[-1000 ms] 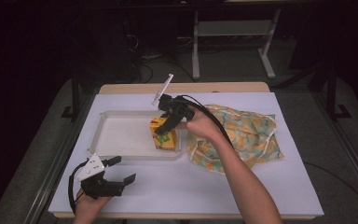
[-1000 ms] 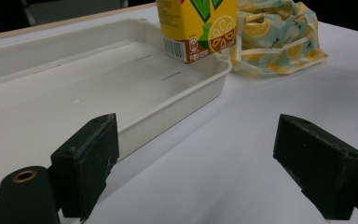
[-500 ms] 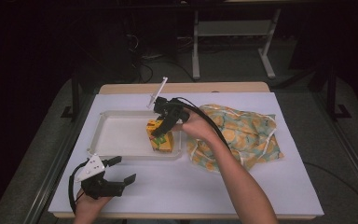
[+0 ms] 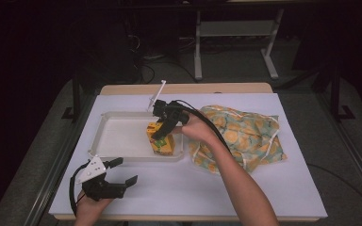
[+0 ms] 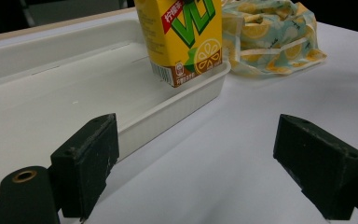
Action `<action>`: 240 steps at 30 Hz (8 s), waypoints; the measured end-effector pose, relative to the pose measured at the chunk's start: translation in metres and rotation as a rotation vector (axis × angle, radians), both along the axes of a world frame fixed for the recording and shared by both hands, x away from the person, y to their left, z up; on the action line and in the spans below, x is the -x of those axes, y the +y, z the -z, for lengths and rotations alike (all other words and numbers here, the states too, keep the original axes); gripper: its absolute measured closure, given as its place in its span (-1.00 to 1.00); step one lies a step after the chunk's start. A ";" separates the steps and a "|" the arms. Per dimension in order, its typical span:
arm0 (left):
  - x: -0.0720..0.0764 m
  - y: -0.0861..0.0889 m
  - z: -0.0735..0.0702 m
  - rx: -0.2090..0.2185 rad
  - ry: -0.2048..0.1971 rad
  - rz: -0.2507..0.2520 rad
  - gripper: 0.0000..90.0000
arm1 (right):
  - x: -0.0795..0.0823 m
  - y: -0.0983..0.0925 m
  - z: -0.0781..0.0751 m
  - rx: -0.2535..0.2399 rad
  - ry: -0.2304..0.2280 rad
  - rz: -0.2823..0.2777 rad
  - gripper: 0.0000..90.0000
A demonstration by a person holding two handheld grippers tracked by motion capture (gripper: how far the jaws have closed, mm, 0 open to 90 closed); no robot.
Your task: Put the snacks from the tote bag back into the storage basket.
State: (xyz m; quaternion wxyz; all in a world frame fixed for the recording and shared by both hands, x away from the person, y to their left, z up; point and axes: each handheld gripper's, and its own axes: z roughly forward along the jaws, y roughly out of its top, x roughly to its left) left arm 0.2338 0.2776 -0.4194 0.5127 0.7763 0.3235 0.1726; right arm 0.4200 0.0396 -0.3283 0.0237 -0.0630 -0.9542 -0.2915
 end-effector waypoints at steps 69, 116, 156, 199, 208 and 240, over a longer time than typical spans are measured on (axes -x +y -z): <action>-0.001 0.000 0.000 -0.003 -0.004 0.007 -0.69 | -0.004 0.017 0.026 0.058 -0.015 -0.044 0.08; 0.000 -0.001 0.000 -0.006 -0.002 0.007 -0.69 | 0.003 0.006 0.031 0.049 -0.031 -0.068 0.07; -0.001 -0.001 0.000 -0.013 -0.005 0.013 -0.69 | 0.014 0.005 0.031 0.040 -0.028 -0.068 0.01; -0.001 -0.003 0.001 -0.011 0.000 0.013 -0.69 | 0.022 -0.017 0.005 -0.029 -0.058 -0.014 -0.11; -0.001 -0.003 0.001 -0.012 0.001 0.012 -0.69 | 0.023 -0.022 0.004 -0.037 -0.050 -0.008 -0.12; -0.001 -0.003 0.002 -0.020 -0.002 0.017 -0.69 | 0.032 -0.051 -0.002 -0.059 -0.064 0.042 -0.19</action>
